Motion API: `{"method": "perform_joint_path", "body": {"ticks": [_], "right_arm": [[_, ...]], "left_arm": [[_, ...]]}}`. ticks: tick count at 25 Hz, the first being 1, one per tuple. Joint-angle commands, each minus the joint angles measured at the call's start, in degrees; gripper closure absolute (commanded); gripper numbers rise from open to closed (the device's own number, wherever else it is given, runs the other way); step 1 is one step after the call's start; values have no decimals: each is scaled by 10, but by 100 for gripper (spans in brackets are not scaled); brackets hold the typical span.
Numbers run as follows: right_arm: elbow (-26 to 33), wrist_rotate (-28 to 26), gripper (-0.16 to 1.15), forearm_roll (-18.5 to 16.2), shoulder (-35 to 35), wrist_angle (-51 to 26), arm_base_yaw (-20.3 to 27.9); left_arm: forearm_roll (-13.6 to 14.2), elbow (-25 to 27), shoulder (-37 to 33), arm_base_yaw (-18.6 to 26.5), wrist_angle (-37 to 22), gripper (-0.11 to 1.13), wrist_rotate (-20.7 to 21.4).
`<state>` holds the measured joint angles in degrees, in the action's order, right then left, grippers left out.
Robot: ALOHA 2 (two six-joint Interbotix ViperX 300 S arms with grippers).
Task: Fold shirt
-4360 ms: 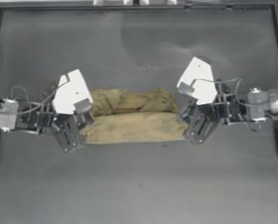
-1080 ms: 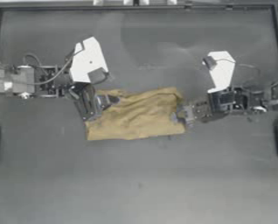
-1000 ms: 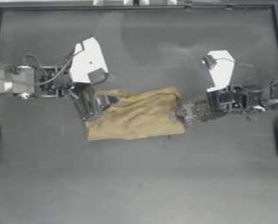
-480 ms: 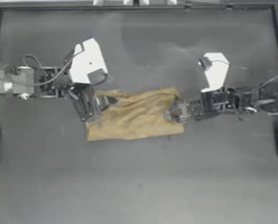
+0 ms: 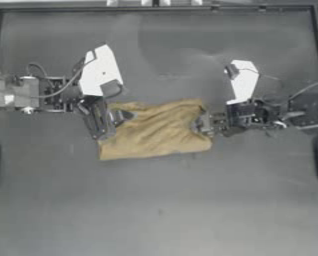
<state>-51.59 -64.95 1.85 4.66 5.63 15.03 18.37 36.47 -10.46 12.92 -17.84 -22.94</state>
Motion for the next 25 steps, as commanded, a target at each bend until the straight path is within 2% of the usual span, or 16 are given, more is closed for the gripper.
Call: {"method": "perform_joint_path", "body": {"ticks": [1, 2, 3, 4, 6, 10, 18, 25], "right_arm": [[5, 4, 104, 1, -4, 2, -8], [8, 4, 110, 1, -5, -1, -8], [10, 4, 107, -2, -5, -6, -11], [12, 5, 97, -2, -6, -16, -11], [18, 6, 87, -9, -6, -24, -15], [30, 6, 91, -17, -8, -31, -18], [43, 4, 91, -28, -28, -77, -24], [51, 3, 91, -30, -56, -118, -33]], "left_arm": [[0, 0, -11, 0, 6, 10, -1], [0, 2, -11, -3, 9, 10, -1], [0, 2, -10, -4, 13, 10, -1], [0, 2, -7, -9, 19, 10, 0], [2, 2, 4, -18, 42, 10, 1], [3, 4, 41, -28, 100, 10, 4], [3, 3, 105, -35, 177, 13, 26], [4, -6, 172, -12, 205, 19, 57]]}}
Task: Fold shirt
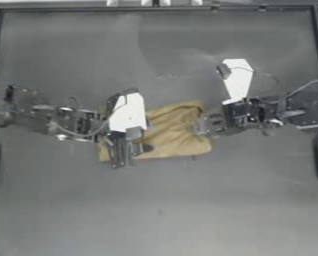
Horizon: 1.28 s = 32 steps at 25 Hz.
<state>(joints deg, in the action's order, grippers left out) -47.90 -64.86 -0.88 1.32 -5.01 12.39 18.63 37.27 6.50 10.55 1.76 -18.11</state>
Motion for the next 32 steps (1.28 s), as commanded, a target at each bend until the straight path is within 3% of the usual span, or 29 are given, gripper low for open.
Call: {"method": "perform_joint_path", "body": {"ticks": [1, 10, 16, 25, 32], "right_arm": [[18, 2, 92, -3, -25, -17, -8], [47, 4, 91, -5, -63, -75, -18], [78, 4, 91, -25, -78, -125, -17], [105, 4, 91, -33, -79, -133, -11], [101, 5, 92, -37, -83, -155, -11]], "left_arm": [[1, -16, 10, 15, 14, 19, 10], [1, -20, 50, 27, 54, 19, 9], [-1, -21, 68, 25, 89, 18, 5], [1, -85, 120, 15, 89, 18, 7], [1, -96, 112, 15, 87, 17, 9]]}}
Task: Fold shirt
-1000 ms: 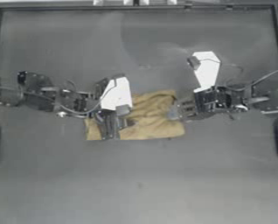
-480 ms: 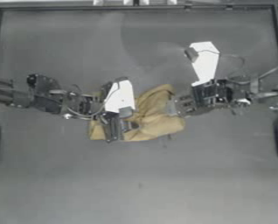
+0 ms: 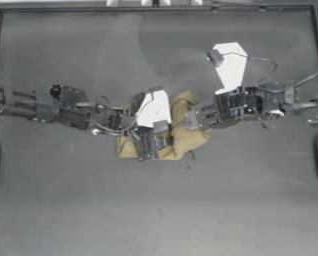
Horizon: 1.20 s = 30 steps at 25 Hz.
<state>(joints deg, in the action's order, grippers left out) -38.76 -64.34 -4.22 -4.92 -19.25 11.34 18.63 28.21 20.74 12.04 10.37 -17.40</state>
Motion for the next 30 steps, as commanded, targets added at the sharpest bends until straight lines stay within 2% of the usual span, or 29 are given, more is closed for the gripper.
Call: {"method": "perform_joint_path", "body": {"ticks": [1, 9, 16, 24, 30], "right_arm": [[6, -1, 92, -4, -24, -15, 0], [-6, -2, 92, -7, -33, -18, 0], [-15, -2, 92, -7, -33, -15, 0], [-16, 0, 92, -7, -33, -17, 0], [-7, 2, 92, -5, -35, -20, 0]], "left_arm": [[2, -2, -40, 0, 0, 17, 3], [18, 8, -115, 4, -49, 16, 11], [19, 26, -163, 5, -95, 16, 24], [13, 85, -204, 8, -98, 16, 19], [-2, 123, -228, -3, -94, 16, 18]]}}
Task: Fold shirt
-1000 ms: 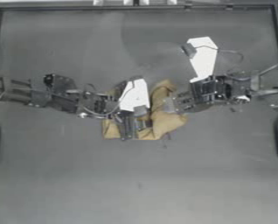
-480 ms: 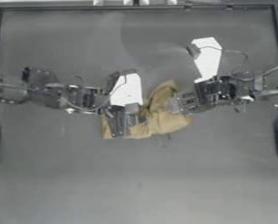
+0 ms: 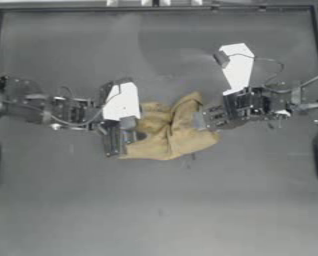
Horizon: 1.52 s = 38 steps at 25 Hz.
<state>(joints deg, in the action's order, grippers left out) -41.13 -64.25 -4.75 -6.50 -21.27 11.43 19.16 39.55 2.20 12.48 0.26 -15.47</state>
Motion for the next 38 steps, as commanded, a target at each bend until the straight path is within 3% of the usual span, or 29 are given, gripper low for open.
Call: {"method": "perform_joint_path", "body": {"ticks": [1, 12, 25, 31, 38], "right_arm": [[18, 2, 92, 0, -20, -4, -1], [80, 6, 92, -5, -19, -85, -1], [154, 15, 92, -2, 29, -156, -8], [173, 18, 92, -4, 45, -184, -8], [179, 18, 92, -4, 49, -194, -8]], "left_arm": [[-10, 16, -42, -11, 10, 16, -1], [-14, 33, 31, -20, 73, 16, -1], [-11, -33, 104, -20, 98, 16, 5], [-9, -25, 67, -15, 98, 16, 5], [-6, 25, -59, 3, 83, 7, 5]]}}
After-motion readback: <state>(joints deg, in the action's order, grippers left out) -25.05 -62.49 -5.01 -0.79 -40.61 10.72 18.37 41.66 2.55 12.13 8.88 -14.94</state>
